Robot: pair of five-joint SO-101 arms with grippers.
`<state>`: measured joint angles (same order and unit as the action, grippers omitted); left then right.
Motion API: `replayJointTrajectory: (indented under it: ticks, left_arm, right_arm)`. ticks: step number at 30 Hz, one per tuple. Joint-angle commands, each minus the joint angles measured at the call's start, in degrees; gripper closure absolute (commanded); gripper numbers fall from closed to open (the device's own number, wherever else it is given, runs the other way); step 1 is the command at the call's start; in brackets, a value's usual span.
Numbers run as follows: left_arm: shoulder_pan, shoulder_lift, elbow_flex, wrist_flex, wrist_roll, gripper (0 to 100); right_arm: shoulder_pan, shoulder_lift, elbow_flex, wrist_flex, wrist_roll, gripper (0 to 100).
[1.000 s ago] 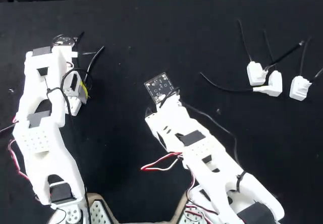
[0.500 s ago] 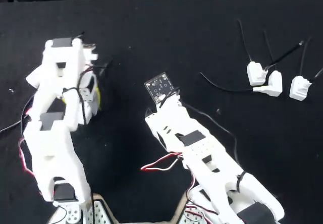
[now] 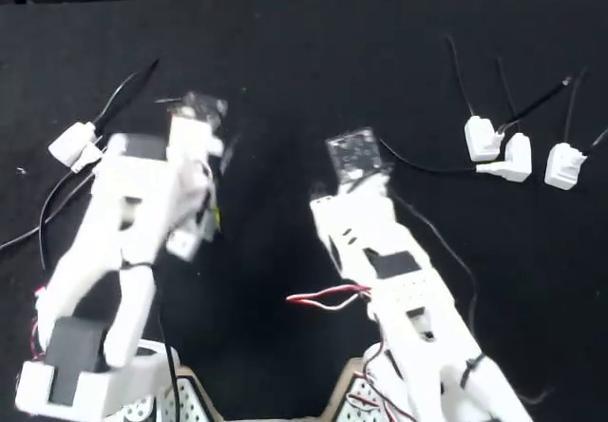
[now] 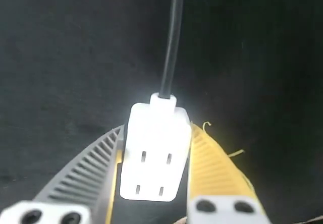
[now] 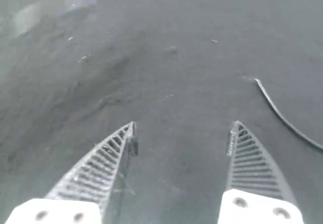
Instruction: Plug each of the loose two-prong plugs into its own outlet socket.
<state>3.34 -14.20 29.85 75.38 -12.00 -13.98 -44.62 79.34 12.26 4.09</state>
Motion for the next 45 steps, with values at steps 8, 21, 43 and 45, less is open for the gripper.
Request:
replayJointTrajectory:
  ticks: [8,21,43,45]
  left_arm:
    - [5.67,-2.55,14.29,-8.62,1.23,71]
    - [-11.30,1.49,-2.33,5.89,0.62,79]
    - [7.25,-6.33,19.65,-8.35,-0.09,79]
    - [13.23,-9.32,20.79,-8.35,-0.18,79]
  right_arm:
    - [1.67,-10.77,4.09,-1.85,-1.32,73.3]
    - [1.67,-10.95,4.18,-1.85,-1.32,73.3]
    - [4.04,-11.12,3.74,-1.93,-1.76,73.3]
    - [6.59,-11.12,3.21,-1.93,-1.93,73.3]
